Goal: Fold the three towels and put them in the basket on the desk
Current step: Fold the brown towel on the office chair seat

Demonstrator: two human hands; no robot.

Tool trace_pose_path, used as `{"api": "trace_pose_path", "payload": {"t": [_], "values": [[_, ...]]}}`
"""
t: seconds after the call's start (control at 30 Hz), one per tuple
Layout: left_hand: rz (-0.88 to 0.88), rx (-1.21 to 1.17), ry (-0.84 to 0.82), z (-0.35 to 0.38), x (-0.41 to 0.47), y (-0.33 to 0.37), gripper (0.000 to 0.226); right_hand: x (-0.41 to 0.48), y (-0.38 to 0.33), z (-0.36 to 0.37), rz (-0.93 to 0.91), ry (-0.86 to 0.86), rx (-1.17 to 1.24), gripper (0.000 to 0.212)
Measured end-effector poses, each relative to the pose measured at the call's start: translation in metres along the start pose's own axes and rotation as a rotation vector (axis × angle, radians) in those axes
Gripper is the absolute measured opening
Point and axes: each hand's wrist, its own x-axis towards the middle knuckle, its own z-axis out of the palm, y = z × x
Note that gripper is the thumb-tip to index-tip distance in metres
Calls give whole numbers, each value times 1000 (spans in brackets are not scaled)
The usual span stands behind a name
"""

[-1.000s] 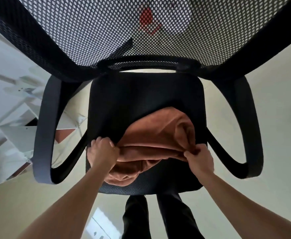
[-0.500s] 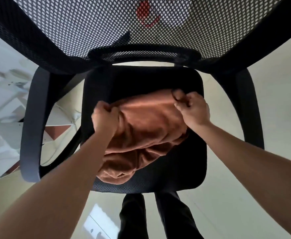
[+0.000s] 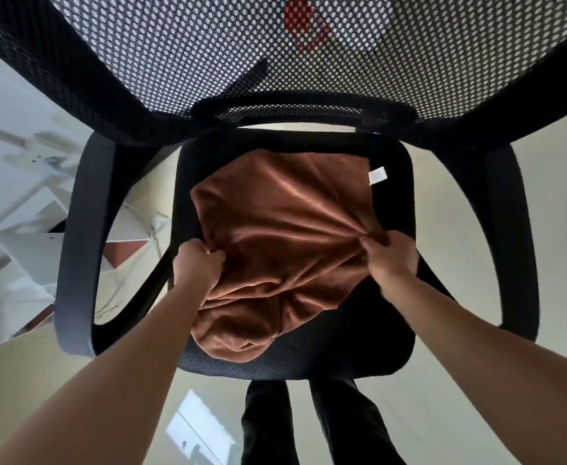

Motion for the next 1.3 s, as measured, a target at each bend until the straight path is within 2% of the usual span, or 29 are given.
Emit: {"api": "trace_pose_path", "payload": {"t": [0.1,0.17,0.23,0.3,0.37,0.43,0.57,0.67,0.73,0.8,0.87,0.9,1.0,1.07,1.17,1.3], "values": [[53,67,69,-4,-6,-2,41,7,10,-21,104,83,161,35],[75,133,93,-7,-15,-6,52,-7,13,-20,197,6,262,35],[40,245,104,-10,-26,-16,47,-31,17,-6,308,-143,332,33],[-11,315,56,-13,-33,-30,44,-56,21,16,404,-293,381,29],[-52,298,-61,-15,-35,-42,42,-76,20,35,429,-418,374,23],[-62,227,-171,-15,-38,-50,42,-81,17,41,409,-451,378,18],[-65,-153,-148,-21,-44,-42,41,-62,9,10,181,-183,379,22],[-132,-477,-127,-30,-33,-22,60,-41,-8,-24,28,-18,403,24],[-182,-636,-98,-32,-24,-5,49,-23,-20,-34,74,19,485,28],[-240,-760,-78,-32,-18,4,37,-14,-22,-36,184,-58,581,35],[-262,-796,-153,-31,-19,2,45,-20,-8,-28,250,-226,512,41],[-274,-735,-208,-28,-21,-4,45,-27,2,-22,253,-306,428,43],[-289,-484,-282,-22,-40,-25,9,-53,22,-8,143,-400,200,30],[-320,-518,-230,-22,-46,-35,7,-65,25,-9,50,-350,177,23],[-388,-703,-188,-31,-42,-36,10,-68,12,-25,-47,-194,299,14],[-328,-841,-201,-46,-35,-3,12,-43,-26,-49,-93,-13,380,20]]}}
